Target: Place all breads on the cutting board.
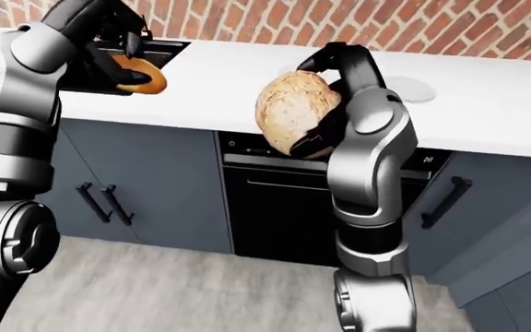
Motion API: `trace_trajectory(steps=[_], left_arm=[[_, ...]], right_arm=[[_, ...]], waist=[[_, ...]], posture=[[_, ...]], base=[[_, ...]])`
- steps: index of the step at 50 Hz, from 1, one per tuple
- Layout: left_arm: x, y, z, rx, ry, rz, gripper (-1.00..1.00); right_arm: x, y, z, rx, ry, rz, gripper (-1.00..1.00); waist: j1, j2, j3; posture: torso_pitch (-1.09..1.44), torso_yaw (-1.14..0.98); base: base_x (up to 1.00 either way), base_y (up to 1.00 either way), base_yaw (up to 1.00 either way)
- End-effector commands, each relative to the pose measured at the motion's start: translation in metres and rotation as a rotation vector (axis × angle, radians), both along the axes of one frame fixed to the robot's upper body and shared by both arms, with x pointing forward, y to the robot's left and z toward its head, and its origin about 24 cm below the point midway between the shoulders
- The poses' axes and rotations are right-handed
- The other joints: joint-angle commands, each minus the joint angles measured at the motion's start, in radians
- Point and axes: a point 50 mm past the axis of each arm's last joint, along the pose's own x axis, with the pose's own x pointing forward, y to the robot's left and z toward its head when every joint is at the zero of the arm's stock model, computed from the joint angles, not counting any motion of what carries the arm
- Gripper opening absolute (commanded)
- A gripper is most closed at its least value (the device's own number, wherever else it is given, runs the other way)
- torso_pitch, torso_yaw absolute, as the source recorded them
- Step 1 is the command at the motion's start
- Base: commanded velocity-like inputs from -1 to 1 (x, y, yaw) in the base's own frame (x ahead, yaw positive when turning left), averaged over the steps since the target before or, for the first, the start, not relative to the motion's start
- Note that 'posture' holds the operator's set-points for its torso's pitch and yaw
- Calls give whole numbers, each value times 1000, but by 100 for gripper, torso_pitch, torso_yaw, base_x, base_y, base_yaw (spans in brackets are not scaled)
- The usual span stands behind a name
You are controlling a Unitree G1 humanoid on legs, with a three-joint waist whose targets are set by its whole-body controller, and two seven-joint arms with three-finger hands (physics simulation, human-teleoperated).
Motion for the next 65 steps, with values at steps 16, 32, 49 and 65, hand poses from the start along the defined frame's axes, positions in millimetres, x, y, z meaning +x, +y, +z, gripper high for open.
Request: trace_trajectory(steps=[16, 32, 49, 65], left_arm=[[-9, 1, 31, -17, -125, -9, -100], [-10, 1, 31, -17, -127, -11, -100], [-11, 2, 31, -19, -130, -10, -100], [-10, 1, 30, -12, -136, -11, -100]], right_arm=[[0, 2, 16, -13, -92, -22, -100], [-1, 3, 17, -10, -104, -16, -100], [-2, 4, 17, 1, -109, -8, -100], [-2, 5, 17, -4, -113, 5, -100]], waist=[[-51, 201, -69], [-39, 51, -77], [-43, 64, -60], [-28, 134, -70]], posture=[[0, 0], [0, 0], [0, 0], [0, 0]], base=[[0, 30, 0], [0, 75, 0], [0, 99, 0], [1, 100, 0]])
